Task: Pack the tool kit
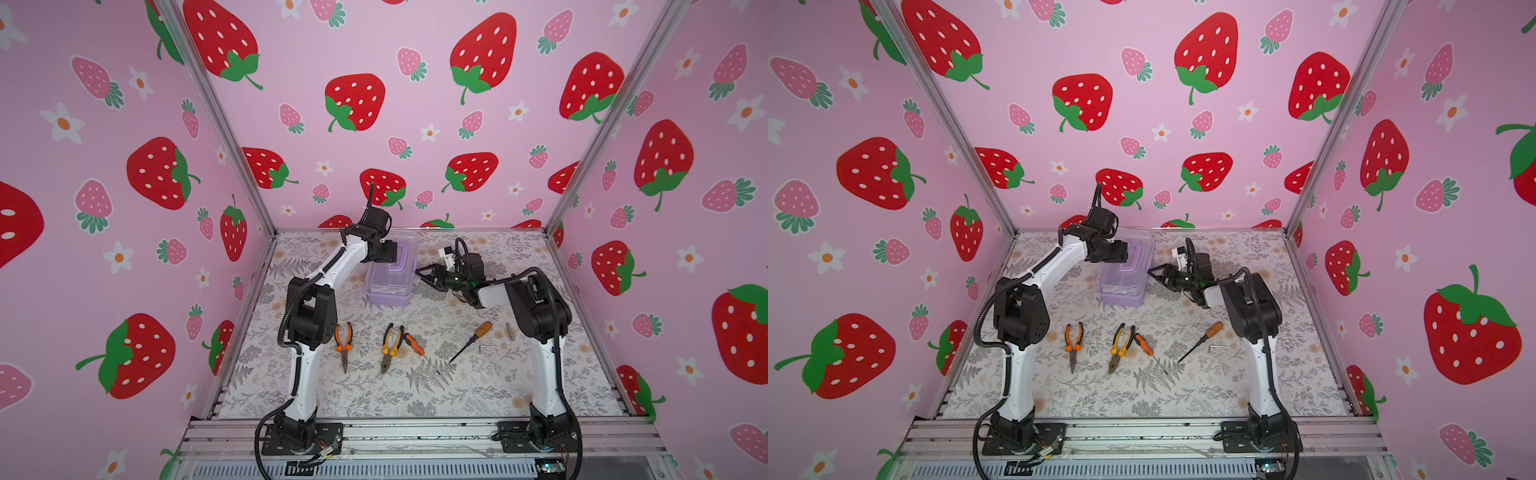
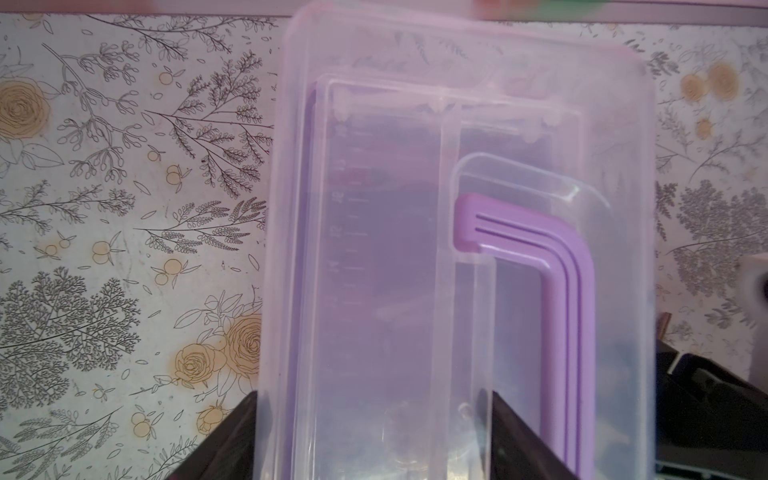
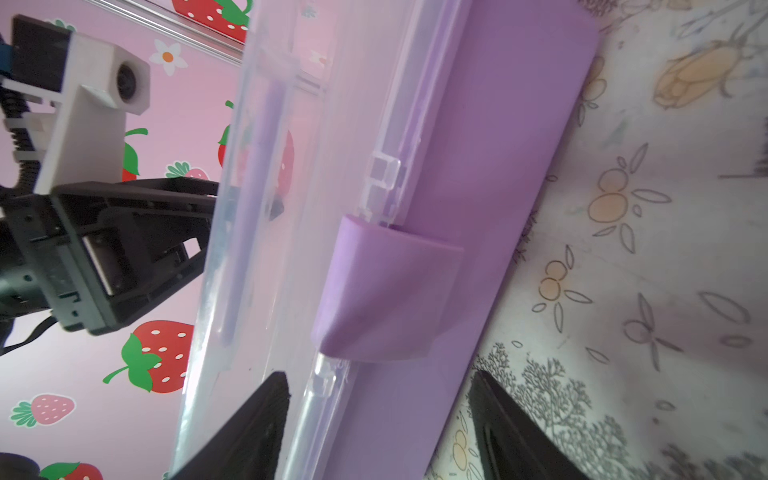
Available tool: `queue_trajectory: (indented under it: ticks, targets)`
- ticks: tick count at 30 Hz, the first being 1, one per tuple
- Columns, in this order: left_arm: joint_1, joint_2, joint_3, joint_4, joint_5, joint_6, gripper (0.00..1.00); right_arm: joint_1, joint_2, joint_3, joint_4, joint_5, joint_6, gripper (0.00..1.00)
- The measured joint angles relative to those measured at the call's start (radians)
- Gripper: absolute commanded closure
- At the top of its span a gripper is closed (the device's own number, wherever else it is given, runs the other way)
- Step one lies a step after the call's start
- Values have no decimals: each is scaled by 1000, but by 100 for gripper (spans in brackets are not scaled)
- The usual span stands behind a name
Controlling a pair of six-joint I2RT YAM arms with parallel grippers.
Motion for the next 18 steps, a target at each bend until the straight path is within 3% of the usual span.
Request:
queue_trajectory:
  ticks: [10, 18]
  targets:
    - [5, -51, -76, 16, 42, -25, 38, 0, 76, 32, 164, -19, 143, 28]
    - [12, -68, -107, 37, 58, -32, 42, 1, 101, 71, 209, -26, 208, 35]
